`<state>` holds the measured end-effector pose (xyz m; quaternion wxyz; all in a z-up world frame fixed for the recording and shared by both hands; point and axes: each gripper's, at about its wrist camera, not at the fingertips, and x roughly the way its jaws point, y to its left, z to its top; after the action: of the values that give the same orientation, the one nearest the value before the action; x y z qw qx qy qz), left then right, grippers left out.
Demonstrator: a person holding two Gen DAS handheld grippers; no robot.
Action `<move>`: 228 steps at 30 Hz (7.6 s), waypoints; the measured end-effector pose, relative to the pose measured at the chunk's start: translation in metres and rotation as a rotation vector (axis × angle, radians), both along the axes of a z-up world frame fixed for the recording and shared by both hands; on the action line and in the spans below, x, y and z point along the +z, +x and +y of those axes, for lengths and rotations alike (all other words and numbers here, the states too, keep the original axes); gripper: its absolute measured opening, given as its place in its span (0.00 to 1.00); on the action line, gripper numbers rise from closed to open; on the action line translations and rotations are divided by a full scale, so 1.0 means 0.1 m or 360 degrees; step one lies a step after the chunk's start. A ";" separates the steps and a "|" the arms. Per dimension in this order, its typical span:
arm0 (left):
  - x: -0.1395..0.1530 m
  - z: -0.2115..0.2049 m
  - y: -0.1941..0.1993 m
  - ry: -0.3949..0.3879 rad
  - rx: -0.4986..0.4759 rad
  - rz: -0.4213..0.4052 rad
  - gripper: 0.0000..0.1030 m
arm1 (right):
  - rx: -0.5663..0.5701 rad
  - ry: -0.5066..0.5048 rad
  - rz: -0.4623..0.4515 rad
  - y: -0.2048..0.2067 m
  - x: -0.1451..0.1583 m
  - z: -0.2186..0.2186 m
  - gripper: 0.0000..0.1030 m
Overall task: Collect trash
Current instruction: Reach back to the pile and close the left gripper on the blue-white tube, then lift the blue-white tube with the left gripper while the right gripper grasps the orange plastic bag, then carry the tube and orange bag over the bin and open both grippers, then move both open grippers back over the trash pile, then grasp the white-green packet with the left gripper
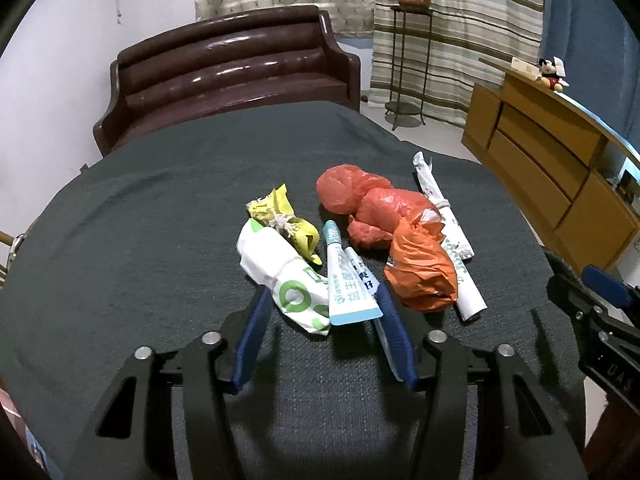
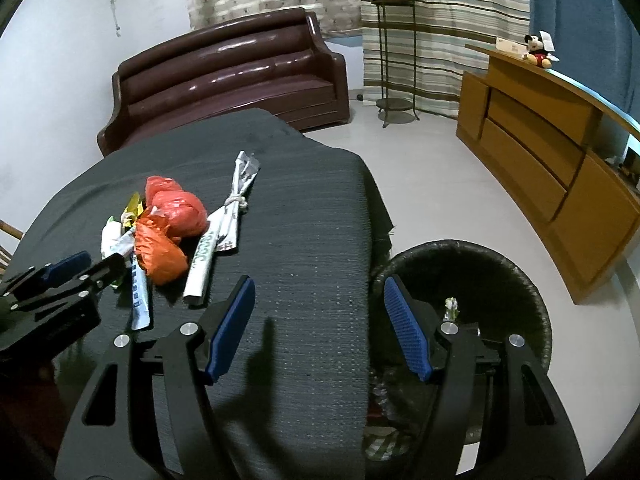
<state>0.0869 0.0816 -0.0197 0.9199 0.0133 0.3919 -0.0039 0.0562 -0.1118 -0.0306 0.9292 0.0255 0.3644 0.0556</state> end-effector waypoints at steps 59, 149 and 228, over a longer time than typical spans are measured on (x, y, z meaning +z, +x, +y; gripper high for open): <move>0.06 1.36 -0.31 -0.0133 0.0319 -0.0044 0.05 | 0.0312 -0.0129 0.0059 0.25 0.01 1.13 0.47; 0.10 -1.67 -0.07 -0.0121 -0.0512 -0.0004 0.37 | -0.0417 -0.0006 -0.0003 -0.17 -0.08 -1.43 0.50; -0.01 0.63 0.02 -0.0160 0.0094 0.0089 0.30 | 0.0121 -0.0032 0.0071 0.17 -0.01 0.37 0.56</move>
<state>0.0892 0.1443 -0.0203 0.9078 -0.0446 0.4170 0.0033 0.0730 -0.0746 -0.0318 0.9183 0.0034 0.3864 0.0867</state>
